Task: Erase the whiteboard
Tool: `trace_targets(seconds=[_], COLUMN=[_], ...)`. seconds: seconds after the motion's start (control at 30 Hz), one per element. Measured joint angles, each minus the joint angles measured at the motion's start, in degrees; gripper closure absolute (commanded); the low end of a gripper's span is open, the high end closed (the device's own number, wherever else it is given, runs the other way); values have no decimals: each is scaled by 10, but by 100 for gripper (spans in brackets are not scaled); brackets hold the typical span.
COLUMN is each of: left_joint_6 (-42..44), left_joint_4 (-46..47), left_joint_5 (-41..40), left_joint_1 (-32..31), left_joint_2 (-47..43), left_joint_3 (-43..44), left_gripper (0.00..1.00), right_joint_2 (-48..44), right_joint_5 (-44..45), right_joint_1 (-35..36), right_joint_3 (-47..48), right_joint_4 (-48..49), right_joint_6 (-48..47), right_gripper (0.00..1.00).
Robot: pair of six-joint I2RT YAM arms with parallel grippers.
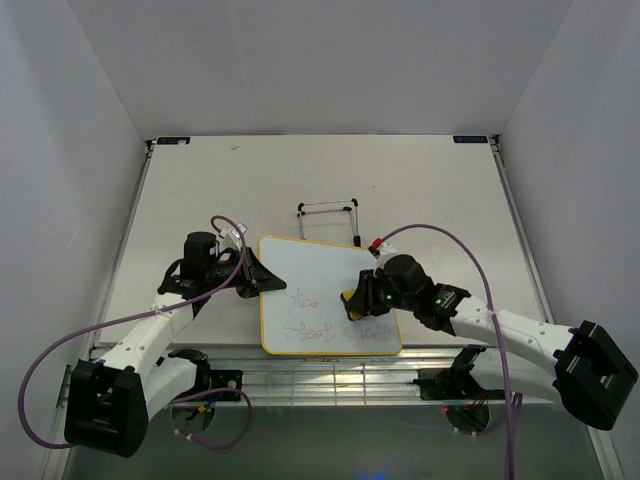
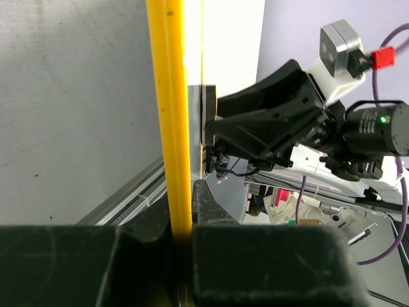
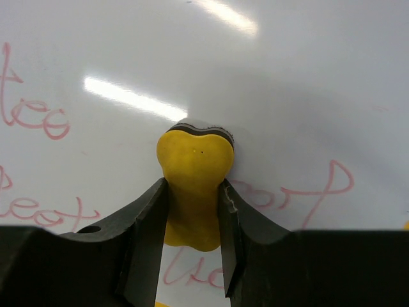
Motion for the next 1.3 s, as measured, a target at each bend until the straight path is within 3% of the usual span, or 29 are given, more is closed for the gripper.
trace_targets(seconds=[0.53, 0.9, 1.3], left_joint_6=[0, -4, -8], left_joint_4=[-6, -2, -1], left_joint_5=[1, 5, 4], left_joint_1=[0, 0, 2], left_joint_2=[-2, -2, -6], left_joint_3=[0, -6, -11], left_gripper=[100, 100, 100], right_joint_2=[-23, -7, 103], right_joint_5=[-25, -75, -105], right_joint_1=[-199, -192, -75], right_joint_3=[-63, -47, 80], right_joint_4=[-68, -70, -52], right_joint_6=[-34, -53, -56], right_gripper=[75, 75, 75])
